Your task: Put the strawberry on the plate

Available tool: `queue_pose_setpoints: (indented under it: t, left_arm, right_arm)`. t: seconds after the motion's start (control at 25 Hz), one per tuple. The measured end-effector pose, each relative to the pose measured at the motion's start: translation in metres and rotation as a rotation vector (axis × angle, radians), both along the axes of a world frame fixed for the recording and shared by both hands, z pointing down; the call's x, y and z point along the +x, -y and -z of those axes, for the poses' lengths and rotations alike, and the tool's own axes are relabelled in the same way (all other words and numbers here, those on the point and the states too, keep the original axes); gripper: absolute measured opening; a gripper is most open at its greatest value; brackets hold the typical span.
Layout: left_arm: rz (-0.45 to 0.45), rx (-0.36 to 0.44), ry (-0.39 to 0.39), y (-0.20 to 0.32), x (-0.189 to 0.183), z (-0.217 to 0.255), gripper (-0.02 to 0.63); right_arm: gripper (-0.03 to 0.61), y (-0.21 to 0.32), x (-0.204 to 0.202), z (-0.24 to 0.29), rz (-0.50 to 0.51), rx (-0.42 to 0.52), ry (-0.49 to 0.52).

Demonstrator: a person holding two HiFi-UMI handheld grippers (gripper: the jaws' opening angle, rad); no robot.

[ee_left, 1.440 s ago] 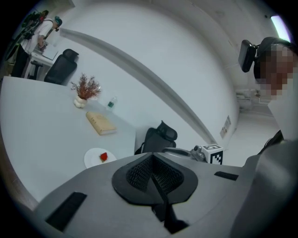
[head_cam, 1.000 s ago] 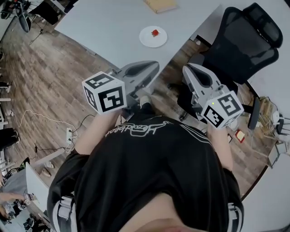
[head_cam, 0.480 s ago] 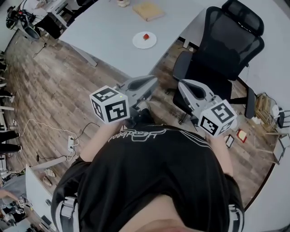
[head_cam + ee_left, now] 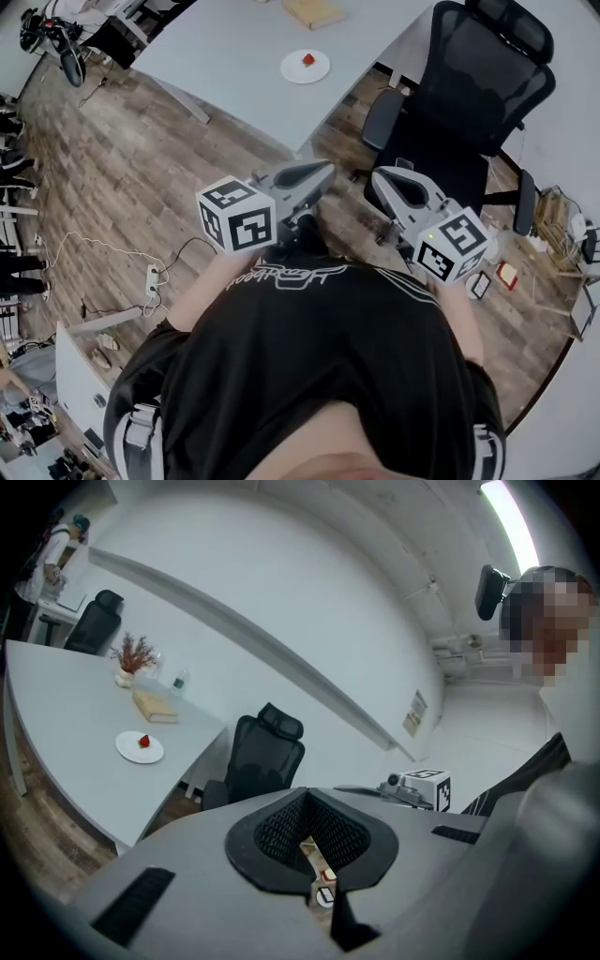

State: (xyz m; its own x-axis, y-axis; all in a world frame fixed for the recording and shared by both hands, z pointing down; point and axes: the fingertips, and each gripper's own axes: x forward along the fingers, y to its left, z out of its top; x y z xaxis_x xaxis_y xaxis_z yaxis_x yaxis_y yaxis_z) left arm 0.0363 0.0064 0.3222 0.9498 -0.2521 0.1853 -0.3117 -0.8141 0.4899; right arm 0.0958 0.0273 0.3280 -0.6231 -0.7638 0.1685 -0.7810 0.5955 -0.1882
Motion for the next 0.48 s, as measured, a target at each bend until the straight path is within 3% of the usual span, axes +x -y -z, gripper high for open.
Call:
queue_pose_setpoints:
  t: [0.48]
  left_arm:
    - [-0.041, -0.019, 0.012, -0.02, 0.014, -0.005, 0.006]
  right_arm:
    - [0.009, -0.02, 0.017, -0.011, -0.04, -0.024, 0.029]
